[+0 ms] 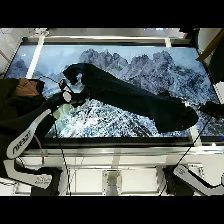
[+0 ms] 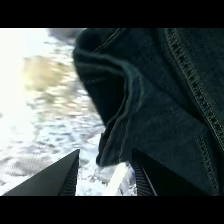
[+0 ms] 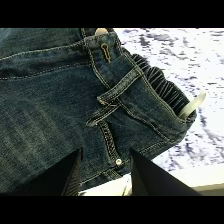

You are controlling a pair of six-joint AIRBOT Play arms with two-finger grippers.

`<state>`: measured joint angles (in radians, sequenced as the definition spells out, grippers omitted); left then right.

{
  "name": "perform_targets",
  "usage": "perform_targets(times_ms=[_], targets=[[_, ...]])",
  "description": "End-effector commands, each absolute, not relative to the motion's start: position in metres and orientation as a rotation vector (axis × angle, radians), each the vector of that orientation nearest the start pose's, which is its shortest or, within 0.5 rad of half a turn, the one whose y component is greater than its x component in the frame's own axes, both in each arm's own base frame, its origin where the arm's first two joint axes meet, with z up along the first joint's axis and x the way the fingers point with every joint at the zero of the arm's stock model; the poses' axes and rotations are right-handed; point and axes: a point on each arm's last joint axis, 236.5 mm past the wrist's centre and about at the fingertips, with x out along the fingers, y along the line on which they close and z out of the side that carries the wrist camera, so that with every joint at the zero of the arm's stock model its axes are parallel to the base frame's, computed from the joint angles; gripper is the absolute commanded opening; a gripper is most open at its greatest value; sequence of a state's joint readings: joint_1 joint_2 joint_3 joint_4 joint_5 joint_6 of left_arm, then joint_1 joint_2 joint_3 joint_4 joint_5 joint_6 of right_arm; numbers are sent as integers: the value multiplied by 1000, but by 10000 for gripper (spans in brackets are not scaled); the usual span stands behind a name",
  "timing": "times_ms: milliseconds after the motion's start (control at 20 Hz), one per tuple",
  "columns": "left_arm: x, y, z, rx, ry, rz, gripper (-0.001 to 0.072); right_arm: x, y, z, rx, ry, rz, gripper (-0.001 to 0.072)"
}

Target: Fold the clothes and pants, and hang the long-sleeved shirts on hangers.

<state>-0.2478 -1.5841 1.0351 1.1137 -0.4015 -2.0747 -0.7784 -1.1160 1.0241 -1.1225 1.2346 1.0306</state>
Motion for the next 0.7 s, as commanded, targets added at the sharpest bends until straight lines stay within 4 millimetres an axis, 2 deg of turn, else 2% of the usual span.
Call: perform_targets(times_ms=[0, 300, 350, 400, 450, 550, 650], targets=[[478, -167, -95, -798, 1046, 47, 365, 302, -161, 35, 396, 1095, -92, 347], [502, -170, -81, -798, 986, 22, 346, 302, -162, 35, 395, 1093, -94, 347], [506, -171, -81, -798, 983, 19, 293, 302, -162, 35, 396, 1093, -94, 347], [509, -172, -80, -798, 978, 16, 65, 302, -162, 35, 396, 1093, -94, 347], [512, -173, -78, -787, 971, 7, 26, 302, -162, 35, 395, 1093, -94, 346], [520, -170, -64, -765, 949, -17, 26, 298, -166, 33, 373, 1109, -106, 346], [527, -154, -32, -677, 921, -59, 25, 284, -179, 27, 306, 1168, -148, 347]])
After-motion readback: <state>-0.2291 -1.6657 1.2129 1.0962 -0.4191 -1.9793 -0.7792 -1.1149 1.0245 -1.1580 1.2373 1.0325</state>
